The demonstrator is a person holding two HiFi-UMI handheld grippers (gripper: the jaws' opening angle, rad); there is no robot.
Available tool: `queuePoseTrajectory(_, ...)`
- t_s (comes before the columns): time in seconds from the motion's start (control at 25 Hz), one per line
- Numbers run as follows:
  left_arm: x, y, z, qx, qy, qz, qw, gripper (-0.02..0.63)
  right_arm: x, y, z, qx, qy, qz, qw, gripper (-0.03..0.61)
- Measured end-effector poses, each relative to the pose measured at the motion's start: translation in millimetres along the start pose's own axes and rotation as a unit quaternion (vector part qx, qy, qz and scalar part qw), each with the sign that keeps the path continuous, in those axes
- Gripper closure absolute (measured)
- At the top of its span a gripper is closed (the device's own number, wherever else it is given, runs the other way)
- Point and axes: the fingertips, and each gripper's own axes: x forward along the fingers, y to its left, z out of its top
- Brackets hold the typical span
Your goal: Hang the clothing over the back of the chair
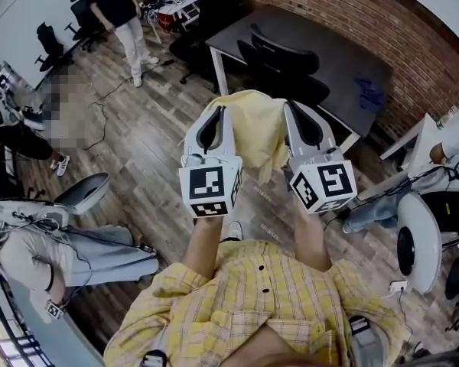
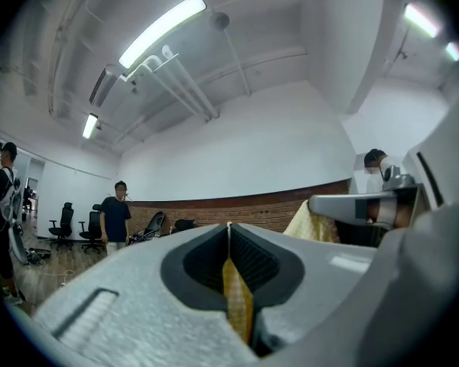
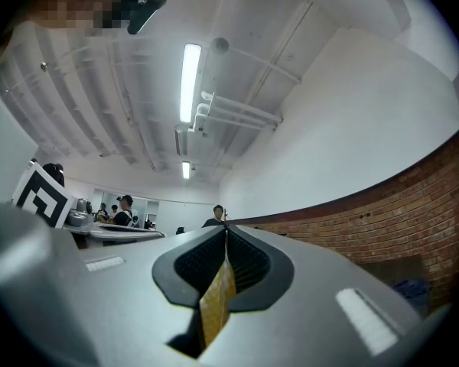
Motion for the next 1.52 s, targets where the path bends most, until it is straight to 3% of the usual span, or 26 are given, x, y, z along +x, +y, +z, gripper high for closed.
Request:
queuePoseTrajectory(0.36, 63, 52, 1, -0.005, 0.004, -0.046, 0.9989, 0.602, 71, -7, -9, -0.005, 0.004, -0.045, 0.999, 0.564)
queuePoseTrajectory(0.64, 86, 69, -7, -0.019, 0.005, -0.084, 0.9962, 0.601, 92, -6, -19, -0.017, 0.011, -0.081, 0.996, 0.563)
queuePoseTrajectory(0.96, 93, 84, -20, -0.022, 0.003, -0.096, 0.9951, 0.602, 104, 2, -33, -0.034, 0.015, -0.089, 0.995, 0.564)
queuePoseTrajectory(1.52, 181, 78, -4, -0.009, -0.008, -0.081, 0.9966, 0.602, 155, -70, -19, -0.03, -0.008, -0.073, 0.997, 0.564)
